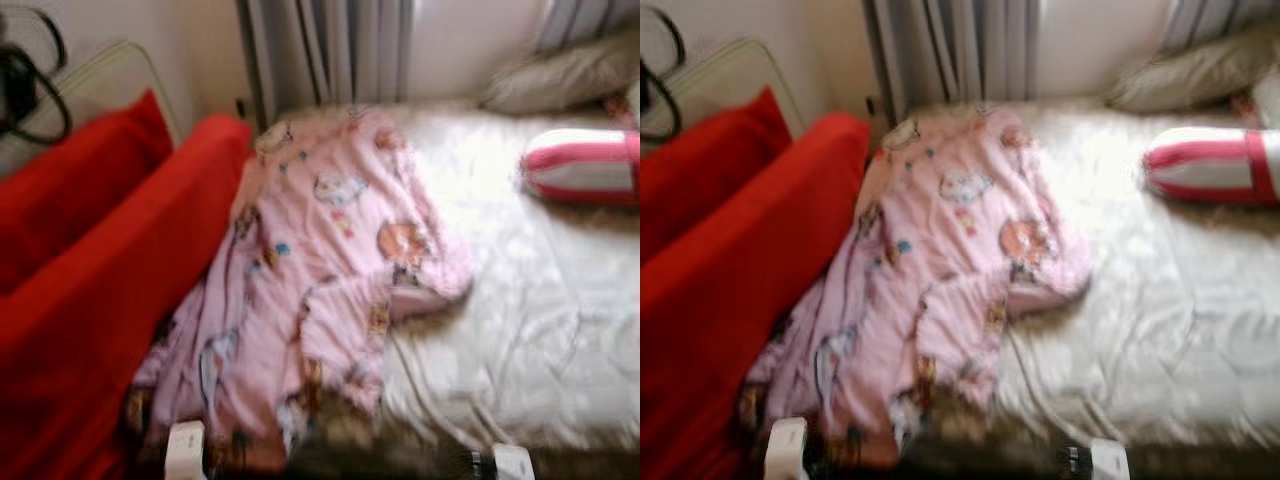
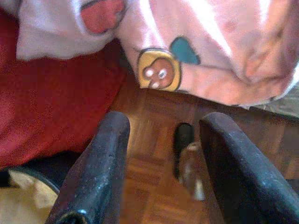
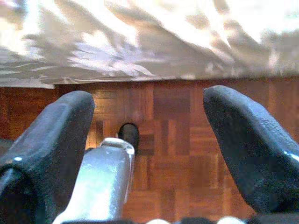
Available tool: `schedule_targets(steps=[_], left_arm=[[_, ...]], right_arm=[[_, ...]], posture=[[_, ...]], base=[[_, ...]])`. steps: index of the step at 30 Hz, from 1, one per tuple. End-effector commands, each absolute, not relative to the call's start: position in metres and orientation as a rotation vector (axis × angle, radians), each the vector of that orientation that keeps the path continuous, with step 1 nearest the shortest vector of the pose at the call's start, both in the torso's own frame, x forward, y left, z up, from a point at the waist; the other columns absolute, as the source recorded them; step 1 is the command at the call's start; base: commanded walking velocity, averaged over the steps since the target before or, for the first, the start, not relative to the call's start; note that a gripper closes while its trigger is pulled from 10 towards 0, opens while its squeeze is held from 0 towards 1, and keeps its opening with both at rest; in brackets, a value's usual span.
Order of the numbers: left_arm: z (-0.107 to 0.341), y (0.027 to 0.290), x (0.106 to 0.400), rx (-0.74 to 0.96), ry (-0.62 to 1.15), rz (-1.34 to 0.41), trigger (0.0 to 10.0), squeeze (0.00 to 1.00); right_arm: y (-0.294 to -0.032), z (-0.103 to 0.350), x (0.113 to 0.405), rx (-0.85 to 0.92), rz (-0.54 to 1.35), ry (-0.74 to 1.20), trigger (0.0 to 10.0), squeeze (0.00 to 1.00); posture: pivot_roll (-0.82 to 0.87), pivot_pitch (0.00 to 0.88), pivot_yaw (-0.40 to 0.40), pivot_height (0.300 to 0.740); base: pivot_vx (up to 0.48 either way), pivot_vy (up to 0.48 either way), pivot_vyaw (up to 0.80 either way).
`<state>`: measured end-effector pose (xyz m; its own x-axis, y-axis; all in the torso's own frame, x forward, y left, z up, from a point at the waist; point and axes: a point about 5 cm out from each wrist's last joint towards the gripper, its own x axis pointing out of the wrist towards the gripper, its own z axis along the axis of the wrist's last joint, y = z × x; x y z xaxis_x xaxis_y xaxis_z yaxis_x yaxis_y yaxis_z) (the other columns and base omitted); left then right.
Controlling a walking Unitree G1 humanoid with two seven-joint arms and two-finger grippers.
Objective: Clean up the room
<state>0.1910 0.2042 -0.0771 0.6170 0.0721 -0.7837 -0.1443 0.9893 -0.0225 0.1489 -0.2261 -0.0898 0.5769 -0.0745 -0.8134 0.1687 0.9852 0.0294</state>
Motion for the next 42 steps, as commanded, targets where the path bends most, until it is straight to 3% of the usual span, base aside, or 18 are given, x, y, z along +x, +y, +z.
schedule_targets(steps=[1, 13, 19, 29, 38, 42], left_arm=[[-0.082, 0.205, 0.181, -0.082, 0.930, 0.138, 10.0, 0.00], [-0.082, 0.204, 0.181, -0.091, 0.917, 0.134, 10.0, 0.00], [-0.080, 0.217, 0.179, -0.091, 0.915, 0.147, 10.0, 0.00], [-0.084, 0.205, 0.177, -0.104, 0.926, 0.131, 10.0, 0.00], [-0.079, 0.211, 0.183, -0.110, 0.909, 0.132, 10.0, 0.00], [-0.079, 0.211, 0.184, -0.110, 0.904, 0.129, 10.0, 0.00]], right_arm=[[-0.224, -0.090, 0.148, 0.116, -0.137, 0.944, 10.0, 0.00], [-0.222, -0.091, 0.147, 0.124, -0.134, 0.943, 10.0, 0.00], [-0.223, -0.091, 0.147, 0.127, -0.135, 0.945, 10.0, 0.00], [-0.225, -0.090, 0.148, 0.139, -0.149, 0.936, 10.0, 0.00], [-0.225, -0.089, 0.149, 0.113, -0.128, 0.931, 10.0, 0.00], [-0.224, -0.089, 0.149, 0.107, -0.119, 0.929, 10.0, 0.00]], posture=[[0.04, 0.028, 0.035, 0.740], [0.03, 0.005, 0.043, 0.740], [0.03, 0.000, 0.039, 0.740], [0.03, 0.013, 0.030, 0.740], [0.04, 0.023, 0.028, 0.740], [0.04, 0.034, 0.029, 0.740]], base=[[0.000, 0.000, 0.80], [0.000, 0.000, 0.78], [0.000, 0.000, 0.00], [0.000, 0.000, 0.00], [0.000, 0.000, 0.00], [0.000, 0.000, 0.80]])
